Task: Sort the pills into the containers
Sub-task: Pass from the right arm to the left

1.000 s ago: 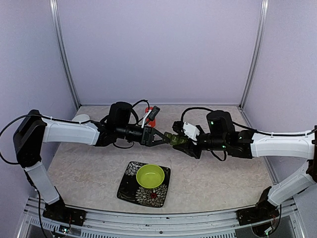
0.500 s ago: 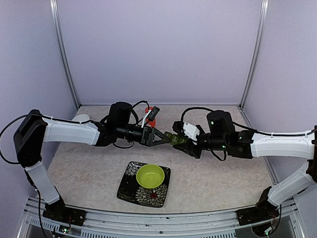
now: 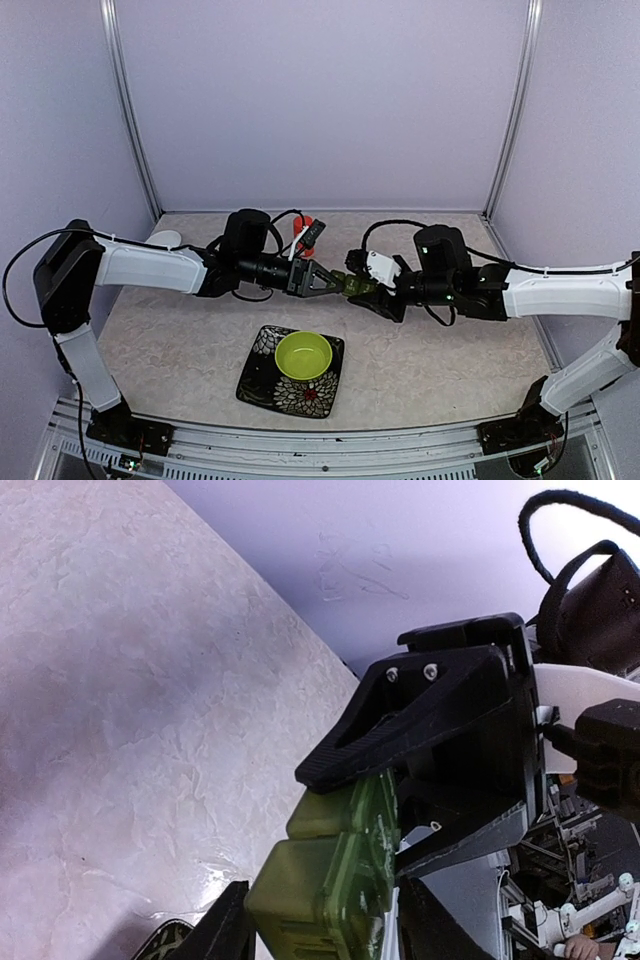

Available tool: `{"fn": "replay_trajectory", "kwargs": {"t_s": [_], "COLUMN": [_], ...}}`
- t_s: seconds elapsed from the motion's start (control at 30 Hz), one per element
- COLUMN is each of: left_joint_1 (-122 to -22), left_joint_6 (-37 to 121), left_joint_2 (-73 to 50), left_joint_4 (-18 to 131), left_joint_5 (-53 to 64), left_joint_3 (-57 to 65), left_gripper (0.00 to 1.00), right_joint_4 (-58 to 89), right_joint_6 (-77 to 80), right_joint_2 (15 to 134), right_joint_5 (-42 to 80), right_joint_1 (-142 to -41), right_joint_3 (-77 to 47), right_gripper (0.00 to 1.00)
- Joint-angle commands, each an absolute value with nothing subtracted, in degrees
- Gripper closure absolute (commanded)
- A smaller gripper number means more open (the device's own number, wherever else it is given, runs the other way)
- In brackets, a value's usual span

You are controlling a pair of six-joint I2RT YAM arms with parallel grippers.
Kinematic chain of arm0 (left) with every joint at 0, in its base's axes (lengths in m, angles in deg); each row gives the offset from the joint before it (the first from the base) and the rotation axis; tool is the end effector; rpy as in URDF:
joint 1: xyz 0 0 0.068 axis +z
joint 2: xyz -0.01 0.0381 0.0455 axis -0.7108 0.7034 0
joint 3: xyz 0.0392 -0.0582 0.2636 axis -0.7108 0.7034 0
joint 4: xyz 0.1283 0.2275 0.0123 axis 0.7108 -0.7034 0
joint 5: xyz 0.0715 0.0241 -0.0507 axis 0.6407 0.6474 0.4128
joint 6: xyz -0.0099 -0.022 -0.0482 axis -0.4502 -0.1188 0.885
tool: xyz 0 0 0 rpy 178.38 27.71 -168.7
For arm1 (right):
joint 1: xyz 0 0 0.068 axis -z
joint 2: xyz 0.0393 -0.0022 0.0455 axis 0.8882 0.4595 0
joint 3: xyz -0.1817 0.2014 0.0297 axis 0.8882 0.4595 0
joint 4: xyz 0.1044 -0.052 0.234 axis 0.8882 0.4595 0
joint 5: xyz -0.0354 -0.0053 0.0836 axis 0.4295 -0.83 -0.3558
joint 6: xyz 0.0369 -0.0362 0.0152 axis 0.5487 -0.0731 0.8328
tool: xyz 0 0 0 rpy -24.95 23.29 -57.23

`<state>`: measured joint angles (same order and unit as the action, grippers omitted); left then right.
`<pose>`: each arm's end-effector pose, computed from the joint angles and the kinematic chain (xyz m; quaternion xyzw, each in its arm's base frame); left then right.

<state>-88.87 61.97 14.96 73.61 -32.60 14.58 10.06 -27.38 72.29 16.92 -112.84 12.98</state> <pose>0.2661 -0.2886 0.2220 0.3007 0.7324 -0.5725 0.2130 0.1920 0.2401 0.2499 -0.5345 0.6569 0.2014 0.4922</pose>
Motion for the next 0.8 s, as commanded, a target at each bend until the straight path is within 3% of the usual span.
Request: {"fn": "replay_trajectory", "kwargs": {"t_s": [0.0, 0.1, 0.33, 0.7, 0.77], "left_joint_1": [-88.64, -88.47, -87.80, -87.56, -87.65], "left_joint_6": [63.35, 63.85, 66.84, 71.47, 71.59], "left_joint_2": [15.86, 15.95, 17.13, 18.38, 18.32], "left_joint_4": [76.84, 77.04, 80.12, 83.91, 84.00], "left_joint_5": [-34.52, -34.62, -35.99, -36.60, -36.62], "left_joint_3": [13.50, 13.62, 14.69, 16.13, 16.23], "left_gripper": [0.52, 0.53, 0.67, 0.67, 0.67], "right_joint_4": [10.27, 10.27, 9.57, 4.99, 5.45], "right_joint_6": [-28.16, -28.49, -29.38, -33.53, -33.34], "right_joint_2": [73.36, 73.94, 74.02, 73.48, 74.00], "right_joint_5": [17.05, 17.65, 18.44, 22.36, 22.70], "right_joint_1": [-113.74, -114.08, -114.85, -117.74, -117.81], "right_joint_3": [12.46, 12.41, 12.65, 14.97, 14.56], "right_gripper": [0.72, 0.72, 0.70, 0.72, 0.67]}}
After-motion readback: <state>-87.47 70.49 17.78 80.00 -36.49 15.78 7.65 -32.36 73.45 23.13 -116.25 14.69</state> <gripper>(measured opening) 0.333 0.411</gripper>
